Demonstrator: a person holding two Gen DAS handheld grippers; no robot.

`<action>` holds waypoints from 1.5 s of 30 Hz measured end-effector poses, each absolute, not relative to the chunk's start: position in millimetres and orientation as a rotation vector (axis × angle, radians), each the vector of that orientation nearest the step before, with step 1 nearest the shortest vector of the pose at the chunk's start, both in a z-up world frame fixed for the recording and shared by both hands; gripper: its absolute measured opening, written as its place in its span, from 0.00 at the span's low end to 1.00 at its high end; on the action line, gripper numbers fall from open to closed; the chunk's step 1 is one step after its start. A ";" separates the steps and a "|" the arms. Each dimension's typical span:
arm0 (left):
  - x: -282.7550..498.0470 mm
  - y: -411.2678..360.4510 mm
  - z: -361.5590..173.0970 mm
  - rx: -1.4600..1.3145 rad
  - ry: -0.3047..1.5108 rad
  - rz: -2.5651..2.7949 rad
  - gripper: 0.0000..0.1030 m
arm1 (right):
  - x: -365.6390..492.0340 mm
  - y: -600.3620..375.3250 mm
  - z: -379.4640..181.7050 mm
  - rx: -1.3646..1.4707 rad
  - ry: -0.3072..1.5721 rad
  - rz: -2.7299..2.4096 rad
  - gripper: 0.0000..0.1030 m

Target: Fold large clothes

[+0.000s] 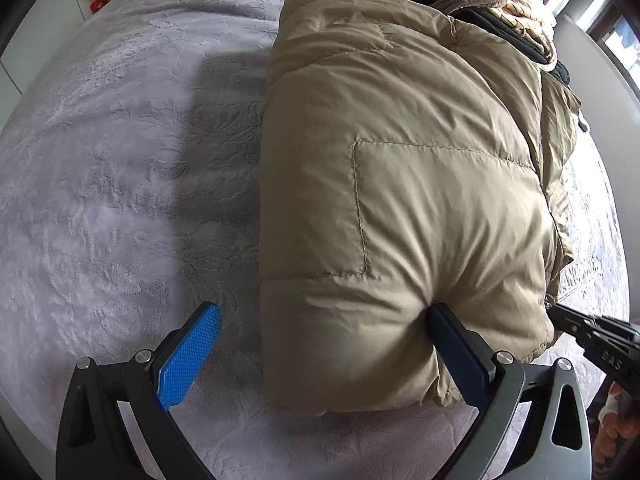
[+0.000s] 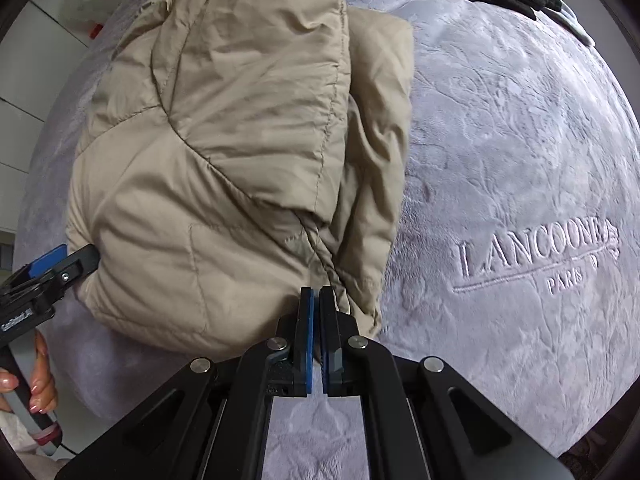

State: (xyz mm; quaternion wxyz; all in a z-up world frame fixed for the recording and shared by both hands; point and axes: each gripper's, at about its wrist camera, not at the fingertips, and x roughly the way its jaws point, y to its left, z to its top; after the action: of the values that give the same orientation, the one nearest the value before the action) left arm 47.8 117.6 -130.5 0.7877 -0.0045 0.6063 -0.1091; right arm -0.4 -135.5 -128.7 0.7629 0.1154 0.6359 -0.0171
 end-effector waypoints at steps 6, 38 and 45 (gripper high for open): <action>45.0 117.4 -121.9 -0.017 1.319 -0.239 1.00 | -11.4 -137.4 -112.1 0.282 1.376 -0.066 0.08; 15.7 139.9 42.2 -0.031 1.033 -0.162 1.00 | -19.6 -111.7 44.6 0.192 1.053 -0.099 0.86; 4.4 128.0 65.7 0.027 0.994 -0.104 1.00 | -20.8 -112.5 56.0 0.153 1.028 -0.143 1.00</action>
State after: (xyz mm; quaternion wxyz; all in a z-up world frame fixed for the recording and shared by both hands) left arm 4.4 128.0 65.7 0.8777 0.0129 0.4765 -0.0499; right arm -20.8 -112.5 56.0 0.8656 0.0730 0.4908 -0.0682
